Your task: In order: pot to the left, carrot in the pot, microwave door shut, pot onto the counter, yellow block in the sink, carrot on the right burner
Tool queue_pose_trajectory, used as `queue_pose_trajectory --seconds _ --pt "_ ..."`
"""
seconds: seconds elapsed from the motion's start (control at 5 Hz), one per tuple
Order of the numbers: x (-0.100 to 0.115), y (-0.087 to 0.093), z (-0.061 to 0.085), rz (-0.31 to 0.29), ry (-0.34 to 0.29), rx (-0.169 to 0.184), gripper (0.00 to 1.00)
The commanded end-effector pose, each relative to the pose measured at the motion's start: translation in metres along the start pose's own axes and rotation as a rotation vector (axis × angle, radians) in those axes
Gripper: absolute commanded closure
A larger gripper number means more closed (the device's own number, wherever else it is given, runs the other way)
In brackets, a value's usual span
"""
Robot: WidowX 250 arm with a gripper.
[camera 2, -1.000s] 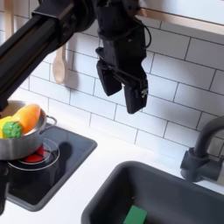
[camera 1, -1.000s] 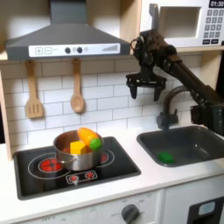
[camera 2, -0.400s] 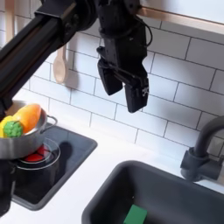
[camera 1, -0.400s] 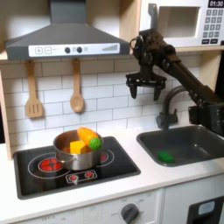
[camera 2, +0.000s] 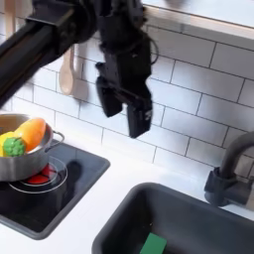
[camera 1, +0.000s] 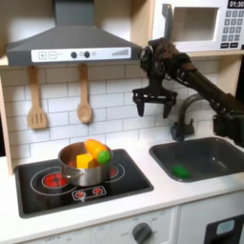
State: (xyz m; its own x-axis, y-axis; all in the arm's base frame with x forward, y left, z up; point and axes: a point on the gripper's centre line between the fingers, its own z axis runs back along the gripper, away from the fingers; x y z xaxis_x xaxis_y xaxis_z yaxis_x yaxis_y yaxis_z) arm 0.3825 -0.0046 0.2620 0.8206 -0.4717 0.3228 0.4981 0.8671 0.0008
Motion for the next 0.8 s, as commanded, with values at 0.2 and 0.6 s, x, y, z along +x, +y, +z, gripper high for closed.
queue_pose_trajectory --seconds 0.2,0.6 --pt "-0.047 0.038 0.021 0.126 0.032 0.073 0.00" --pt "-0.069 0.067 0.022 0.213 0.073 0.130 0.00"
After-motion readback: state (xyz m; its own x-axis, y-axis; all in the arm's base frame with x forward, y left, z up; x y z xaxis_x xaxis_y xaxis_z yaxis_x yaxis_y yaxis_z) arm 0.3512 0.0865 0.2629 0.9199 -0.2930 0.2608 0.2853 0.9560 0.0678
